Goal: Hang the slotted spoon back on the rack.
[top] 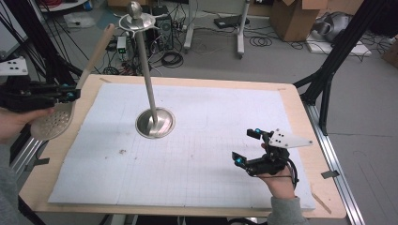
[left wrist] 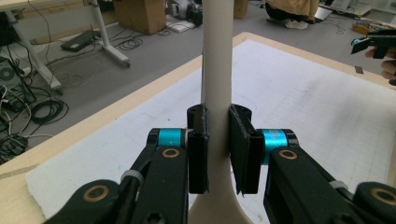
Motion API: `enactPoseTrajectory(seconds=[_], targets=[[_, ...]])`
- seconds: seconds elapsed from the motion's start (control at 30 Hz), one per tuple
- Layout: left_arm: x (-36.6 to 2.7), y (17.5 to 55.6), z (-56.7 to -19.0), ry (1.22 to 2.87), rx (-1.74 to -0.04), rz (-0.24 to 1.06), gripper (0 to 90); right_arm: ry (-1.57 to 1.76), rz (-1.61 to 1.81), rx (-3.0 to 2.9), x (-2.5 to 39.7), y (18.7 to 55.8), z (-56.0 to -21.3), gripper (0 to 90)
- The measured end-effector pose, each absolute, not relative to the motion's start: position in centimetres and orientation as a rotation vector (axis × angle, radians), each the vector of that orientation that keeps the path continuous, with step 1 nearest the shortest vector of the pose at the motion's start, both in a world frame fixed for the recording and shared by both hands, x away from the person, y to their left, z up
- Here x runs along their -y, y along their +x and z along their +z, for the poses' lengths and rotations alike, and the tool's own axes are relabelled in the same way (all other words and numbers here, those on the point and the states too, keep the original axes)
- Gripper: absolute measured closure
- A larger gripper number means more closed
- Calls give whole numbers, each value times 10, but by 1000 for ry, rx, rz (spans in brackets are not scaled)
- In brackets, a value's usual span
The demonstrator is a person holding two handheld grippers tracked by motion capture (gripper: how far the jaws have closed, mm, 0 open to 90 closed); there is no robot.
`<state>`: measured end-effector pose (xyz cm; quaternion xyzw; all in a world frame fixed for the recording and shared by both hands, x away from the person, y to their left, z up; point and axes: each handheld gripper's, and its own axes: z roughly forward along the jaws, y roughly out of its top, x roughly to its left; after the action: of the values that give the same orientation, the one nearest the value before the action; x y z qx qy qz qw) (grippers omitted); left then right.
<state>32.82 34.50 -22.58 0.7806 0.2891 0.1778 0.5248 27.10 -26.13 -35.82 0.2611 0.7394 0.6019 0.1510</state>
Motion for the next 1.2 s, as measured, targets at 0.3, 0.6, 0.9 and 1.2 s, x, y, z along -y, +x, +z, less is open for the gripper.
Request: enactPoseTrajectory(seconds=[0.3, 0.6, 0.9, 1.2], targets=[[-330, 337, -234, 1894, -703, 407, 781, 747, 1730, -2114, 262, 271, -357, 9], [-318, 344, -240, 1901, -722, 406, 781, 745, 1725, -2117, 262, 271, -358, 8], [-303, 352, -246, 1922, -747, 409, 780, 747, 1729, -2114, 262, 271, -357, 9], [-291, 359, -250, 1936, -771, 414, 779, 742, 1730, -2107, 263, 271, -357, 9]])
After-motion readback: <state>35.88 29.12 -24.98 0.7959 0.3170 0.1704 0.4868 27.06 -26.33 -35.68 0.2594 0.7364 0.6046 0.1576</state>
